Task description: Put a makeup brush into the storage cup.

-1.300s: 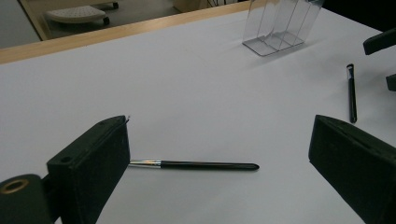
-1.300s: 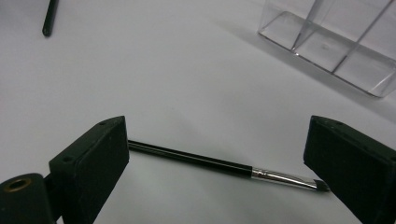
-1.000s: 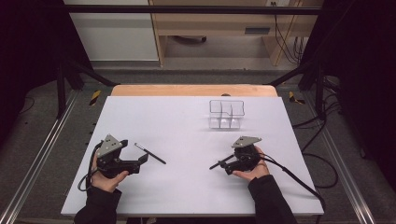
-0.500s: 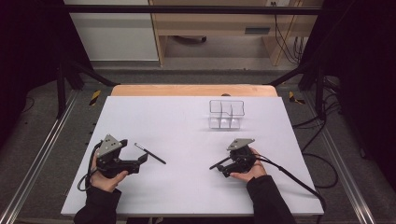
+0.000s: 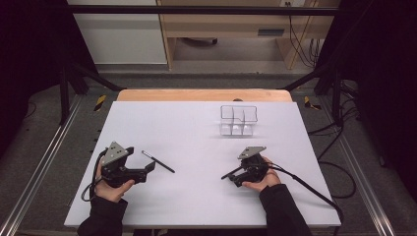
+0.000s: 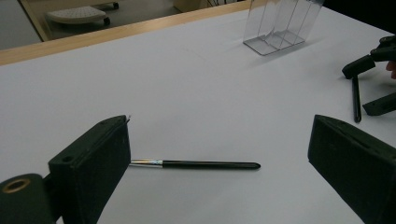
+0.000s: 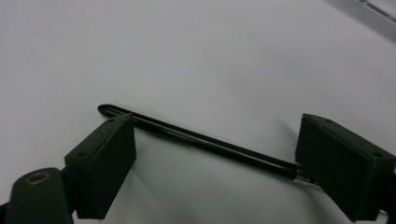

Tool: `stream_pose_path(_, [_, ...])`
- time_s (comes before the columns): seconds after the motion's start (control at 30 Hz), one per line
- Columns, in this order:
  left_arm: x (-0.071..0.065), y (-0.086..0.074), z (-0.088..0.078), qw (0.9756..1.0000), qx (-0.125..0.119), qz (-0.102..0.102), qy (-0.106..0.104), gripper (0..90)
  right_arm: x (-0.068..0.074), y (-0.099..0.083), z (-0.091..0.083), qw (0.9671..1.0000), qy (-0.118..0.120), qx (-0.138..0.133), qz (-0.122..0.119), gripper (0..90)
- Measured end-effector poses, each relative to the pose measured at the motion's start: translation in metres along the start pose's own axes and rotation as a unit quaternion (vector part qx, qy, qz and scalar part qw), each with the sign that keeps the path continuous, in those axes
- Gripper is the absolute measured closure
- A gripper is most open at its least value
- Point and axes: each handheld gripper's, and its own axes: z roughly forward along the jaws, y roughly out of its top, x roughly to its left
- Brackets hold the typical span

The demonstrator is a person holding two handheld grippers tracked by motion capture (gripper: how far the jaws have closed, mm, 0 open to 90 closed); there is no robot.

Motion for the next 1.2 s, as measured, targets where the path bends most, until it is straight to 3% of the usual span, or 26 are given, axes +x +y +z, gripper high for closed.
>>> stream_pose_path(0.27, [-0.001, 0.0, 0.0, 1.0, 0.0, 0.001, -0.002, 5.1, 0.005, 0.0, -0.008, 0.9999, -0.009, 0.009, 0.006, 37.3])
stream_pose_path(0.87, [-0.001, 0.0, -0.001, 1.0, 0.001, 0.003, -0.002, 5.1, 0.008, 0.001, -0.02, 0.9992, -0.027, 0.028, 0.009, 68.0])
stream_pose_path(1.07, [-0.001, 0.0, 0.0, 1.0, 0.002, 0.004, -0.002, 5.2, 0.008, 0.002, -0.021, 0.9992, -0.025, 0.032, 0.004, 69.5])
stream_pose_path(1.2, [-0.001, 0.0, 0.0, 1.0, 0.002, 0.005, -0.002, 5.1, 0.009, 0.001, -0.018, 0.9995, -0.02, 0.025, -0.005, 64.5])
